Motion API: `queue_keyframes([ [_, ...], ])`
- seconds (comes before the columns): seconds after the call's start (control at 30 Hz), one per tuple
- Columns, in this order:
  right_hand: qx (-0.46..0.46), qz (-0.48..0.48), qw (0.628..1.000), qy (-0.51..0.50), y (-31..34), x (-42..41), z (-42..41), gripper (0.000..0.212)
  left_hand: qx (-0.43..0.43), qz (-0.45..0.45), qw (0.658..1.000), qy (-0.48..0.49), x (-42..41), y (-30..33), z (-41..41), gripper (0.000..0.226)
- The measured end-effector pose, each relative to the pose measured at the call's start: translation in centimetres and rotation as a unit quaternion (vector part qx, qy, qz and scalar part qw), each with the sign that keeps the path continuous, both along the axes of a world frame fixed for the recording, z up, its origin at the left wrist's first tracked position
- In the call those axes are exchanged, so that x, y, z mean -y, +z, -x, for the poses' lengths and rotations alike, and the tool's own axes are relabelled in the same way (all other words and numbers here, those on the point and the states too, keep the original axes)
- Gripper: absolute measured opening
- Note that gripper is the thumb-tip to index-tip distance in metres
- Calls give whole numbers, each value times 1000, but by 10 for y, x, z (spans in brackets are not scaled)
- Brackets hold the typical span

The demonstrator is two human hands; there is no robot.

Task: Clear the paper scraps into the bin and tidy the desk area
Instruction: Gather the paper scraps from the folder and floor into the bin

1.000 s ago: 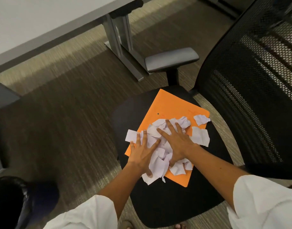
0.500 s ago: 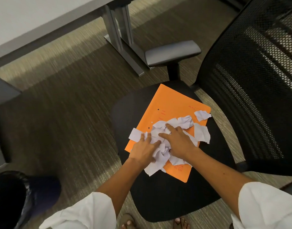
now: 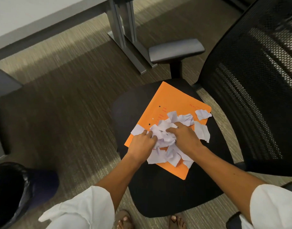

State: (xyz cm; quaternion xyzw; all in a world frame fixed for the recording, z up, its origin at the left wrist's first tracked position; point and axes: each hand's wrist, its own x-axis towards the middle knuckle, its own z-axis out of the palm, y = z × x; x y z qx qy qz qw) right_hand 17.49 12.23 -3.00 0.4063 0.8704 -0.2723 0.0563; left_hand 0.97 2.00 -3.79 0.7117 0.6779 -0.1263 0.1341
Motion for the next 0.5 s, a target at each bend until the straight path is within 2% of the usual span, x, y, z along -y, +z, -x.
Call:
queue_keyframes([
  [0.23,-25,-14,998,-51,31,-4,-2,44,24,-64,998,16,4,28,6,23],
  [0.5,-66,-52,994,-62,61,11,5,33,34,-114,990,81,40,59,25,26],
])
